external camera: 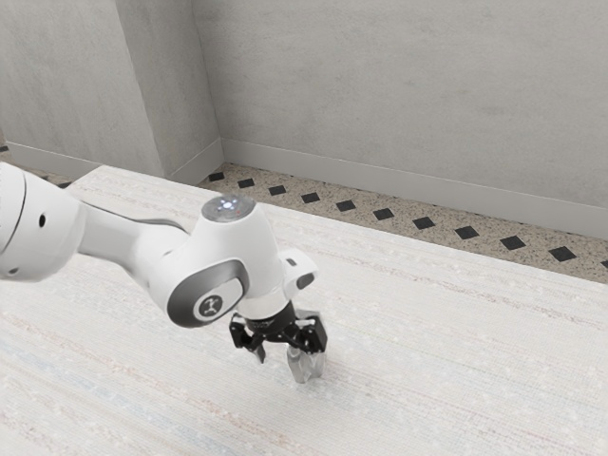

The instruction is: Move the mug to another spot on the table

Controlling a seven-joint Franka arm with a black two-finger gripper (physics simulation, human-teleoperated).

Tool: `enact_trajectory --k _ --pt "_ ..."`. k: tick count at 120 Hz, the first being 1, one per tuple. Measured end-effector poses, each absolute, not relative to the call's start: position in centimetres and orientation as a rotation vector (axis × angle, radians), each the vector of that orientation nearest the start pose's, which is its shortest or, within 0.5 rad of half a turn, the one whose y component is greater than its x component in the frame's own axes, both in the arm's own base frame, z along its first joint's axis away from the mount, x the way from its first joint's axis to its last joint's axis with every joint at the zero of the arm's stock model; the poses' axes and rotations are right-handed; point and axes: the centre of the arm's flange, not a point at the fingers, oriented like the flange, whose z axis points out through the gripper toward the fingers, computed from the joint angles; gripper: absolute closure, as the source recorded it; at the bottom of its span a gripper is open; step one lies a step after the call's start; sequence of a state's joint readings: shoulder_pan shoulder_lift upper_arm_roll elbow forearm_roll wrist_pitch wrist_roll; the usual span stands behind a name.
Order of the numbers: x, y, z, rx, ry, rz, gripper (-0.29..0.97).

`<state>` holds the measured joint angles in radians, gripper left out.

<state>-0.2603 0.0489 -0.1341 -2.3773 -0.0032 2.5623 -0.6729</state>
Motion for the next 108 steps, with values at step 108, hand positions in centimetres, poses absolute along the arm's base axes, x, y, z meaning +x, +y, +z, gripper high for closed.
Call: enact_trajectory --k 108 --pt "48.5 -19.7 27.6 -3.207 -0.346 -0.211 0.02"
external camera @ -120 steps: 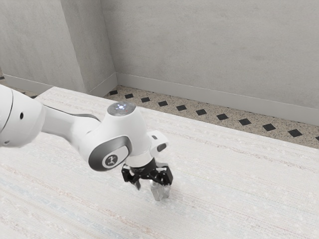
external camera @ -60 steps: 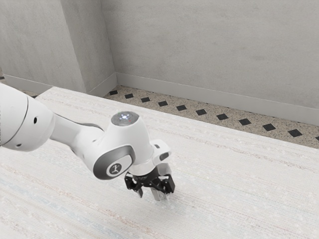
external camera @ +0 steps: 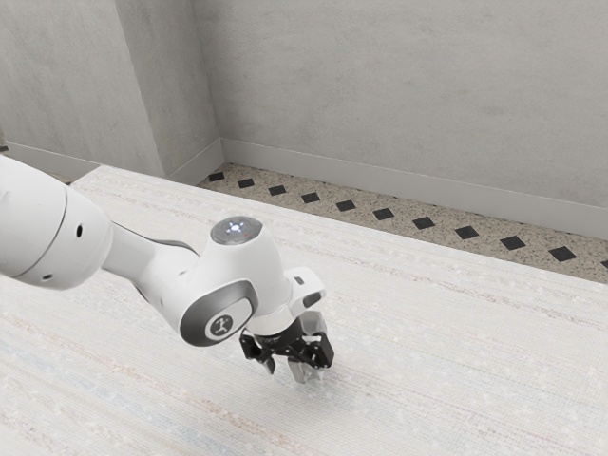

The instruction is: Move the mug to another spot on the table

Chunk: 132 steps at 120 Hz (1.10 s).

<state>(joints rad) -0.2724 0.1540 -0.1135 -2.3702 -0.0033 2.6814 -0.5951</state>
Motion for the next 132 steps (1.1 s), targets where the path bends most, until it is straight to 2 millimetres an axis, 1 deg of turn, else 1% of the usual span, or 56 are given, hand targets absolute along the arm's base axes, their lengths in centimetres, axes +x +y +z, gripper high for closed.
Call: enact_trajectory --k 27,48,62,91,103,132 --pt "48.7 -19.5 26.9 -3.206 -0.328 -0.203 0.04" --pt "48.8 -19.5 27.0 -3.204 -0.3 -0.213 0.27" --pt "48.8 -19.5 27.1 -3.2 -0.278 -0.22 0.37" --pt "49.1 -19.2 27.2 -3.194 -0.264 -0.232 0.45" --pt "49.5 -18.8 27.5 -3.187 -0.254 -0.255 0.51" --pt "50.5 -17.6 28.4 -3.156 -0.19 -0.346 0.55"
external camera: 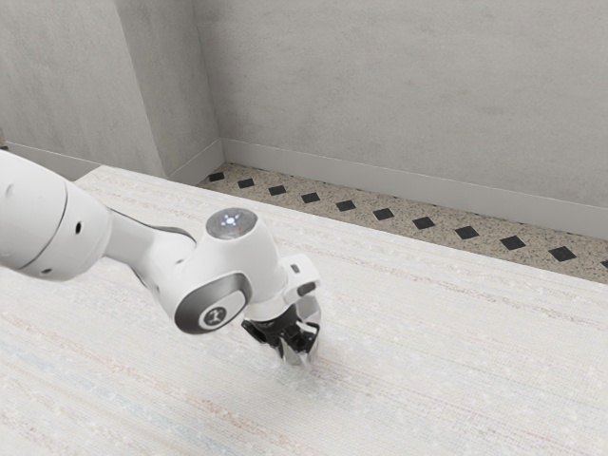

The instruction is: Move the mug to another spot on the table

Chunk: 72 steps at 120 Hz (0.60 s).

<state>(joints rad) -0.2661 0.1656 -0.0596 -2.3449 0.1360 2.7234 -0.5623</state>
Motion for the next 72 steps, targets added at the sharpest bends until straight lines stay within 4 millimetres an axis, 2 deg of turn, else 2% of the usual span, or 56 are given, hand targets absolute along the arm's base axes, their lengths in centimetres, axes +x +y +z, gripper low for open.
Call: enact_trajectory --k 19,33,49,60,72 --pt "51.1 -17.7 29.3 -3.132 -0.11 -0.41 0.61" --pt "51.8 -16.8 30.1 -3.105 -0.088 -0.457 0.66" --pt "52.6 -14.9 30.8 -3.069 -0.081 -0.505 0.71" --pt "53.1 -12.4 30.8 -3.04 -0.094 -0.539 0.73" --pt "52.3 -10.1 30.4 -3.026 -0.129 -0.535 0.75"
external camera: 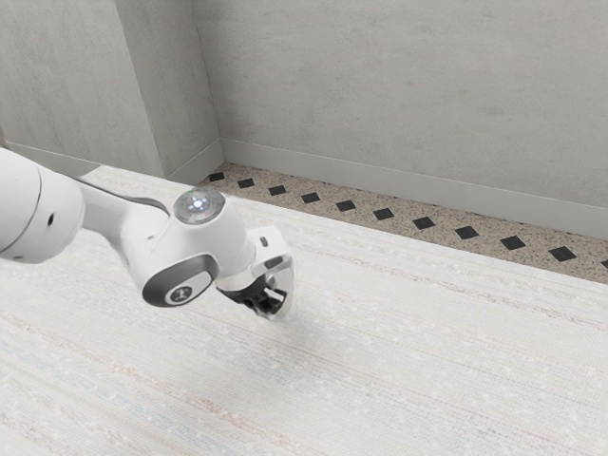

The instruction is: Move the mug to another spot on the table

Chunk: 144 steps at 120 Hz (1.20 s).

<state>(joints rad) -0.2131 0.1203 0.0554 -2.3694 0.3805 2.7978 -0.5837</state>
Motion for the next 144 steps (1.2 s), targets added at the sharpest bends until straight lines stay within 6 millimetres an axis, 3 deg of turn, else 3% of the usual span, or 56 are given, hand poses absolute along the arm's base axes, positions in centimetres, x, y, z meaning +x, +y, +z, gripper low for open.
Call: enact_trajectory --k 22,41,92,133,144 --pt "47.8 -7.3 30.2 -3.026 -0.201 -0.498 0.75" --pt "46.5 -5.3 29.5 -3.02 -0.279 -0.466 0.75" --pt "47.9 -1.8 28.3 -2.994 -0.392 -0.441 0.76" --pt "49.1 -2.9 26.7 -3.007 -0.36 -0.43 0.75" --pt "49.1 -2.9 26.7 -3.011 -0.366 -0.432 0.54"
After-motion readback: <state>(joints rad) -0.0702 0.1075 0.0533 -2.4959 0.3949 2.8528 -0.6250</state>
